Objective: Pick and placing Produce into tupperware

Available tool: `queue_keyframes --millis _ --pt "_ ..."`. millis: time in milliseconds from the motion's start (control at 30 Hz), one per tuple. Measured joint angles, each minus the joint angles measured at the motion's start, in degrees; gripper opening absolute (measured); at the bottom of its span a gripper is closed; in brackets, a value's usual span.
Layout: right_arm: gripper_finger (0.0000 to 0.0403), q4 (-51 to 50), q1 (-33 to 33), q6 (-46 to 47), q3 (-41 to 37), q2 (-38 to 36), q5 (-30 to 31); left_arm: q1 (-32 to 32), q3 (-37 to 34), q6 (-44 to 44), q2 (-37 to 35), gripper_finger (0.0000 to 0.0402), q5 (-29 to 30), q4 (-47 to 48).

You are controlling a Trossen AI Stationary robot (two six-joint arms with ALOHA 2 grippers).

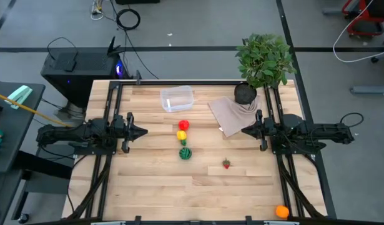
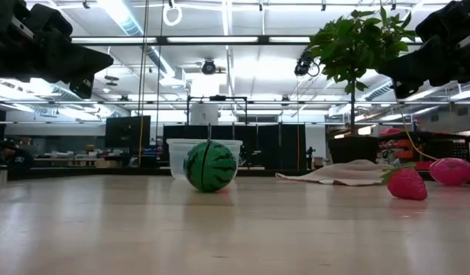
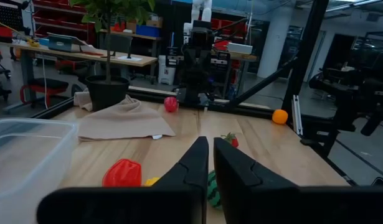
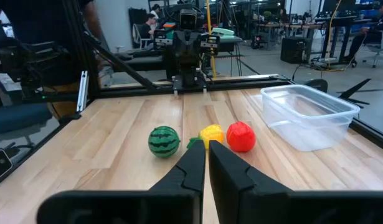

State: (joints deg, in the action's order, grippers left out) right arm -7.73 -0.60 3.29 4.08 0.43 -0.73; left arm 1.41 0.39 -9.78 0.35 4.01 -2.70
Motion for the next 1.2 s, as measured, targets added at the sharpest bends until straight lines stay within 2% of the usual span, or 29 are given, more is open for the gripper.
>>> queue_keyframes --millis 500,867,1200 --pt "0.0027 0.0 0.0 0.0 0.0 0.0 0.0 0.0 0.0 0.0 0.0 0.0036 0.0 0.0" --pt "0.0027 0.0 0.0 0.0 0.0 0.0 0.0 0.0 0.0 0.0 0.0 0.0023 0.0 0.0" --pt "0.0027 0.0 0.0 0.0 0.0 0.0 0.0 0.0 0.0 0.0 0.0 0.0036 0.0 0.0"
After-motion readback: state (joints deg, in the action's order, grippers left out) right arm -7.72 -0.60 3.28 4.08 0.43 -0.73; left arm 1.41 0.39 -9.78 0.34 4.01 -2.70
